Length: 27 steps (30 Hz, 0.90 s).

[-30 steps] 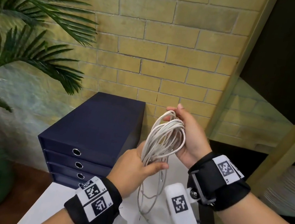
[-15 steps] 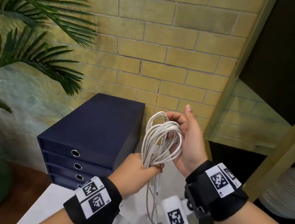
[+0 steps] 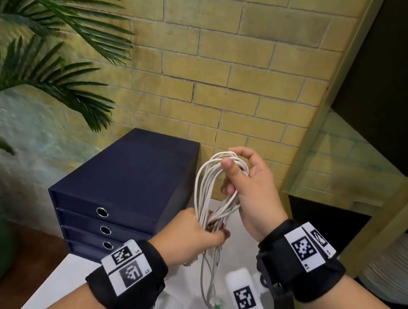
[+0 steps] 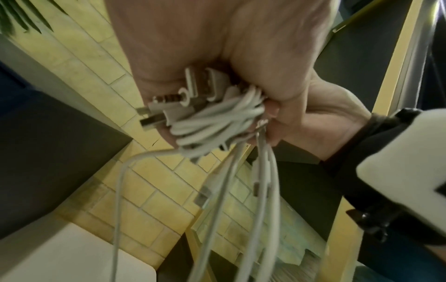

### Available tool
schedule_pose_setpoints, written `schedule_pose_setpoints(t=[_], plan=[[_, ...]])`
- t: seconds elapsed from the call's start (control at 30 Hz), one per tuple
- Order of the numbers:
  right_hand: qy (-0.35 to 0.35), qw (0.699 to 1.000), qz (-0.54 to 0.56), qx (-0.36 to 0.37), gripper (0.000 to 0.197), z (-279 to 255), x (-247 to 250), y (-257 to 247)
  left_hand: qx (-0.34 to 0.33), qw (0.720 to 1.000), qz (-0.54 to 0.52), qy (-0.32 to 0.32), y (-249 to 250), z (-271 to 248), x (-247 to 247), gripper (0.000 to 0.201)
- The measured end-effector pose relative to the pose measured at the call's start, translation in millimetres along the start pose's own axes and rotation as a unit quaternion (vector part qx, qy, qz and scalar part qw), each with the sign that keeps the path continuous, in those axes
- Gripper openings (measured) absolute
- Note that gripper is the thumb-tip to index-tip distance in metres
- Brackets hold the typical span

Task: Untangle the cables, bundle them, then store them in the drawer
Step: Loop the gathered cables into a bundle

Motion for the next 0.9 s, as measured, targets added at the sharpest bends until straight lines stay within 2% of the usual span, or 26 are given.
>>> schedule_pose_setpoints(t=[0.1, 0.27, 0.33, 0.43, 0.5, 0.57, 0.67, 0.8, 0.9], plan=[[-0.023, 0.999, -0.016, 0.017, 0.031, 8, -1, -4, 0.005, 1.000, 0.025, 0.008, 3, 2, 2, 0.029], [-0.079, 0.992, -0.085, 0.050, 0.020, 18, -3, -11, 0.001, 1.000, -0.025, 0.008, 5, -5, 0, 0.034], [-0.102, 0.987, -0.110, 0.060, 0.029, 20, -2, -11, -0.001, 0.999, -0.038, 0.028, 7, -4, 6, 0.033], [-0.174, 0.971, -0.153, 0.057, 0.048, 20, -1, -7, -0.019, 0.997, -0.052, 0.057, 12, -1, 17, 0.040], [-0.200, 0.961, -0.182, 0.051, 0.048, 21, 0, -5, -0.024, 0.996, -0.059, 0.055, 12, 0, 21, 0.037], [-0.201, 0.958, -0.196, 0.053, 0.034, 23, 1, -8, -0.026, 0.997, -0.060, 0.046, 11, -1, 20, 0.034], [-0.203, 0.954, -0.212, 0.057, 0.024, 24, -1, -12, -0.023, 0.998, -0.051, 0.035, 9, -2, 14, 0.032], [-0.181, 0.978, -0.103, -0.022, 0.018, 17, -5, -10, -0.022, 0.999, -0.045, 0.017, 5, -4, 10, 0.031], [-0.169, 0.980, -0.075, -0.070, 0.019, 12, -5, -7, -0.014, 0.999, -0.048, 0.008, 1, -6, 7, 0.032]])
Point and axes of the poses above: each hand's wrist, its own z-axis towards the middle knuckle, its own x-axis out of the back of the hand, y = z × x, the point moved 5 cm from there along z, towards the middle knuckle, and after that the axes turned 12 degrees about x, right-handed, at the moved point
